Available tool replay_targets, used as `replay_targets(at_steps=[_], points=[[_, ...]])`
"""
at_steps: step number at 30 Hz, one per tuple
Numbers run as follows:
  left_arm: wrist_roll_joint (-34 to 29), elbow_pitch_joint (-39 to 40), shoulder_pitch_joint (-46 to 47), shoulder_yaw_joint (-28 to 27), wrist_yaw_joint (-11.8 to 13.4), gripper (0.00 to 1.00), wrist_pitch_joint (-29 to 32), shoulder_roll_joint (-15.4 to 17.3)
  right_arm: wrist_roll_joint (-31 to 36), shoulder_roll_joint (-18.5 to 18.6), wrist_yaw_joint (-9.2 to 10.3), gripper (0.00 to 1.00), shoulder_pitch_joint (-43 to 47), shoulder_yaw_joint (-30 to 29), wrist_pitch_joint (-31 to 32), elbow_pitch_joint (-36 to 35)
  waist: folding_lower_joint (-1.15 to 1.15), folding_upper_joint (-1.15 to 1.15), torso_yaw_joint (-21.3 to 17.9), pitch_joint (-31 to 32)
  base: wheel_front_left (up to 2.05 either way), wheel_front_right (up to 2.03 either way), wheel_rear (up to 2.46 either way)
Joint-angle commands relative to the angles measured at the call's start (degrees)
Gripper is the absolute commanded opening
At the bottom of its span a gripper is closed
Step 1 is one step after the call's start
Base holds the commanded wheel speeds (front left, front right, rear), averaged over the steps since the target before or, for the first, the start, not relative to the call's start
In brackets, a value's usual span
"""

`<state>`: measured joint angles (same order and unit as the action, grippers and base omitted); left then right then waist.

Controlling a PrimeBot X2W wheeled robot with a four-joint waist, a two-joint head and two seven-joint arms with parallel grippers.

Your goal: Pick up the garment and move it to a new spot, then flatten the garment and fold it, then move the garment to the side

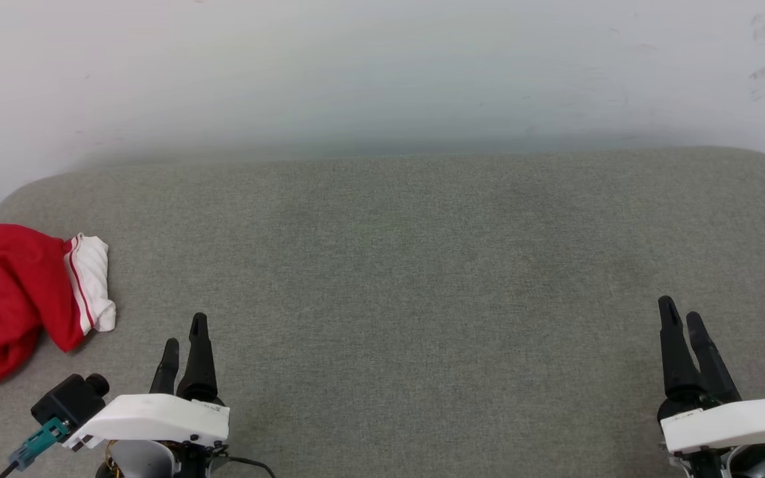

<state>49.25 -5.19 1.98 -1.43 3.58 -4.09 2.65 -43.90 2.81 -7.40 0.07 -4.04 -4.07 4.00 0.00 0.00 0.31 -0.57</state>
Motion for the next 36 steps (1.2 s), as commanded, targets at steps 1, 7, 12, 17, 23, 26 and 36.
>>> replay_targets(at_steps=[1, 7, 12, 17, 23, 26, 36], points=[[-2.32, 1.16, 0.07, 0.31, 0.47, 1.00, -0.67, 0.22, 2.52, 0.14, -0.11, 1.00, -0.09, 0.12, -0.68, -1.14, 0.00, 0.00, 0.06, 0.02, 0.00, 0.00, 0.00], [-6.30, 1.61, -0.32, 0.78, 1.07, 1.00, -1.56, 0.23, 6.72, 0.14, -0.11, 1.00, 0.43, 0.30, -1.62, -1.32, 0.00, 0.00, 0.21, 0.02, 0.00, 0.00, 0.00], [-10.36, 2.08, -0.73, 1.64, 0.87, 1.00, -2.46, 0.23, 10.81, 0.14, -0.12, 1.00, 0.89, 0.59, -2.45, -1.49, 0.00, 0.00, 0.29, 0.01, 0.00, 0.00, 0.00], [-13.98, 2.48, -0.89, 2.50, 0.53, 1.00, -3.31, 0.24, 14.55, 0.14, -0.11, 1.00, 1.32, 1.02, -3.29, -1.97, 0.00, 0.00, 0.31, -0.08, 0.00, 0.00, 0.00], [-18.07, 2.97, -1.20, 3.17, 0.46, 1.00, -4.25, 0.25, 18.40, 0.13, -0.12, 1.00, 1.77, 1.34, -4.24, -3.04, 0.00, 0.00, 0.35, -0.20, 0.00, 0.00, 0.00], [-20.00, 3.20, -1.36, 3.53, 0.21, 1.00, -4.69, 0.25, 20.18, 0.13, -0.12, 1.00, 1.91, 1.38, -4.70, -3.60, 0.00, 0.00, 0.35, -0.29, 0.00, 0.00, 0.00], [-26.53, 3.37, -2.17, 4.50, -0.34, 1.00, -6.12, 0.26, 25.19, 0.13, -0.13, 1.00, 2.84, 1.07, -6.18, -4.91, 0.00, 0.00, 0.50, -0.50, 0.00, 0.00, 0.00]])
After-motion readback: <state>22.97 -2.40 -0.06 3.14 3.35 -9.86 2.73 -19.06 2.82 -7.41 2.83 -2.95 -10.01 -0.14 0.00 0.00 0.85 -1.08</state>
